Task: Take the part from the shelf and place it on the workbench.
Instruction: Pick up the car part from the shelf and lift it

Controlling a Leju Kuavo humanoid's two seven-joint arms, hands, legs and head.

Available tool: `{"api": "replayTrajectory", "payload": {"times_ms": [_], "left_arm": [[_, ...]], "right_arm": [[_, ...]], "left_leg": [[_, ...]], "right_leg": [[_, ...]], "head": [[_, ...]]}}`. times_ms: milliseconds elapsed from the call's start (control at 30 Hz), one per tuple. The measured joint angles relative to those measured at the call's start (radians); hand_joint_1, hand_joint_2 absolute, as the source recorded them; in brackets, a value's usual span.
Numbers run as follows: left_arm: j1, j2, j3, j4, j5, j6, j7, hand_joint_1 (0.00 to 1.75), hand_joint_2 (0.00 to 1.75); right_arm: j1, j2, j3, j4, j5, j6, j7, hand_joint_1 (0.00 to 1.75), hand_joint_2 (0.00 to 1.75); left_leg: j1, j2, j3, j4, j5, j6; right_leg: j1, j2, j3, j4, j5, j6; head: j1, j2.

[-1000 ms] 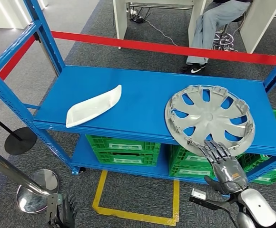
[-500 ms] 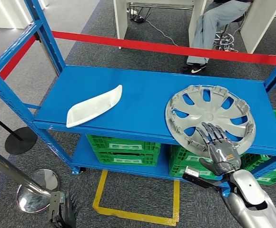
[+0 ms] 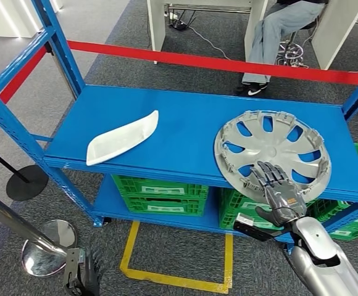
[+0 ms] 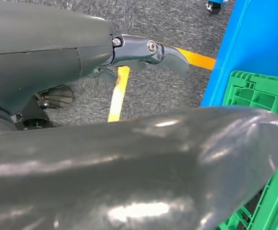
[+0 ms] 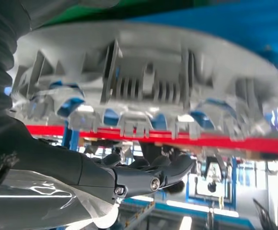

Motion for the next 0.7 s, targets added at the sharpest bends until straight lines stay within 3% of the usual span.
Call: {"api": "replayTrajectory", "payload": {"times_ms": [300, 500, 633, 700], "left_arm": [[0.000, -0.001, -0.003, 0.000, 0.000, -0.002, 0.008, 0.00, 0.00], [-0.006, -0.002, -0.017, 0.000, 0.000, -0.002, 0.016, 0.00, 0.00], [-0.009, -0.003, -0.024, 0.000, 0.003, -0.002, 0.019, 0.00, 0.00], [-0.009, -0.003, -0.027, 0.000, 0.008, 0.000, 0.020, 0.00, 0.00]], "right_arm": [[-0.025, 0.004, 0.027, 0.079, 0.003, 0.032, 0.006, 0.00, 1.75], [-0.107, 0.038, 0.037, 0.150, -0.033, 0.076, 0.036, 0.02, 1.75], [-0.163, 0.063, 0.043, 0.218, -0.046, 0.062, 0.068, 1.75, 1.75], [-0.176, 0.073, 0.044, 0.239, -0.045, 0.025, 0.081, 1.75, 1.75]], "left_leg": [[0.000, 0.000, 0.000, 0.000, 0.000, 0.000], [0.000, 0.000, 0.000, 0.000, 0.001, -0.001], [0.000, 0.000, 0.000, 0.000, 0.002, -0.001], [0.000, 0.000, 0.000, 0.000, 0.002, -0.001]], "right_leg": [[0.000, 0.000, 0.000, 0.000, 0.000, 0.000], [0.000, 0.001, 0.000, 0.000, 0.001, 0.000], [0.000, 0.000, 0.000, 0.001, 0.001, 0.000], [0.000, 0.000, 0.000, 0.001, 0.001, 0.000]], "head": [[0.000, 0.000], [0.000, 0.000], [0.000, 0.000], [0.000, 0.000]]}}
